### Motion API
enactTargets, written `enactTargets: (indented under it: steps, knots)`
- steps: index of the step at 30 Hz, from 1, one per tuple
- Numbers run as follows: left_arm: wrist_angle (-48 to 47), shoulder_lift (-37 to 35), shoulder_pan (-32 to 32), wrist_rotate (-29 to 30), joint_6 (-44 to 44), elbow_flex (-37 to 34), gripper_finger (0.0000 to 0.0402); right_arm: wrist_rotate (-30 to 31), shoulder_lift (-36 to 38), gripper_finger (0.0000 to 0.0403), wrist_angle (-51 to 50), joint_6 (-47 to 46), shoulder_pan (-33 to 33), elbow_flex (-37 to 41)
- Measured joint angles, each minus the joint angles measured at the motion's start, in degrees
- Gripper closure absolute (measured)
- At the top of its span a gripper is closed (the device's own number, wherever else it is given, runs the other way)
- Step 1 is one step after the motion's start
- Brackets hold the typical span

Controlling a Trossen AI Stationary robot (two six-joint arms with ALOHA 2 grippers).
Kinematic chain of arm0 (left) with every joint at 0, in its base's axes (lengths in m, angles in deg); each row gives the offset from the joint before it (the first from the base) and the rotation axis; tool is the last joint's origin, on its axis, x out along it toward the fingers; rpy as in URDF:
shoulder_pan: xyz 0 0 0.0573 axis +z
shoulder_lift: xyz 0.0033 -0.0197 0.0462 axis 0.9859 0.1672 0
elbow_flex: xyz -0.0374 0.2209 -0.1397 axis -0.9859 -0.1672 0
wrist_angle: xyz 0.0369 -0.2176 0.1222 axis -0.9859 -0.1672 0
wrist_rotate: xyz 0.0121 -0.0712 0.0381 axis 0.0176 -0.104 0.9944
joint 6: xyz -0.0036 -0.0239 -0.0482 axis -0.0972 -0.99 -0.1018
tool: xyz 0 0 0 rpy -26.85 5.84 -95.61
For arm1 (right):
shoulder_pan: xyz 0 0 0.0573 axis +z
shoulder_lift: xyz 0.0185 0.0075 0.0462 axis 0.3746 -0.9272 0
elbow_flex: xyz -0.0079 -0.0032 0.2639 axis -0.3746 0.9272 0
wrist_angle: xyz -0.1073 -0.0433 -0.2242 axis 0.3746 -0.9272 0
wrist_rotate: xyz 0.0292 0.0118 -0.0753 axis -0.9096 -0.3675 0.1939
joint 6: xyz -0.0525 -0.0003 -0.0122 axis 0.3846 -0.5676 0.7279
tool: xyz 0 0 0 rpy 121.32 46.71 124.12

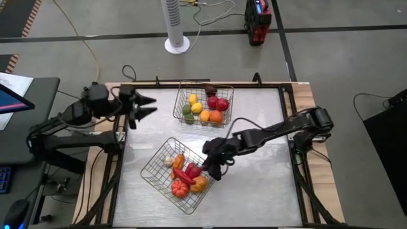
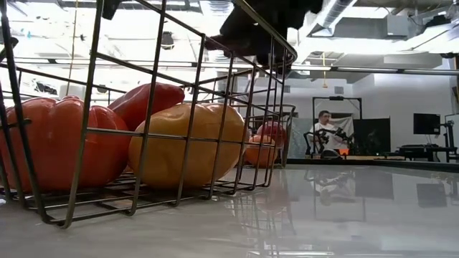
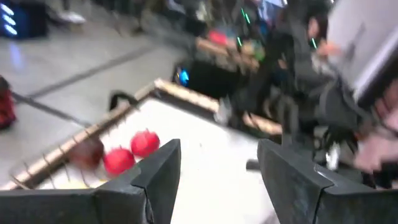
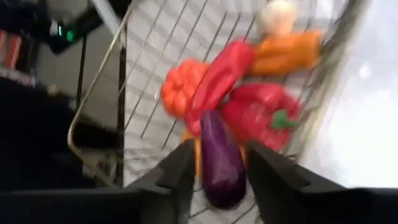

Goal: Sort produce into baskets
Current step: Put the dark purple eggplant vegetable into the bottom wire basket, then adjust the top wire basket

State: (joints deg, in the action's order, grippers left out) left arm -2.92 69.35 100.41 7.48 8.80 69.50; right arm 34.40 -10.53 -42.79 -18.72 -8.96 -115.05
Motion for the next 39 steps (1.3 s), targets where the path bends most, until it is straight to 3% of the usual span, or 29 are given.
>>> enactTargets:
  steps: [4,9,18,24,30,39]
  knots:
    - [-3.0,0.7,-0.1,-3.2,0.3,-0.1,0.02,-3.3,-4.6,0.0176,-9.9,0.9,0.1,-8.1]
    - [-3.2,0.7,-0.2,-4.1,-2.1,0.0,0.02,-2.1,-6.4,0.012,-21.6,4.1,-0.4,-14.7]
    - [1.9,6.4,-0.2,-2.5,-4.4,0.0,0.02,10.4,-0.4,0.0117,-34.4,12.4,-5.6,-15.7]
    - [1.5,9.5,-0.2,-3.8,-4.2,2.5,0.02,11.8,0.6,0.0117,-35.2,22.9,-16.3,-15.7]
    - [-5.2,9.5,-0.2,-3.9,-2.9,6.1,0.02,13.7,0.0,0.0117,-36.9,34.3,-24.2,-15.6]
    - [-6.6,4.0,-0.2,3.0,-2.6,7.2,0.02,8.1,0.0,0.0117,-31.4,43.4,-26.0,-12.6]
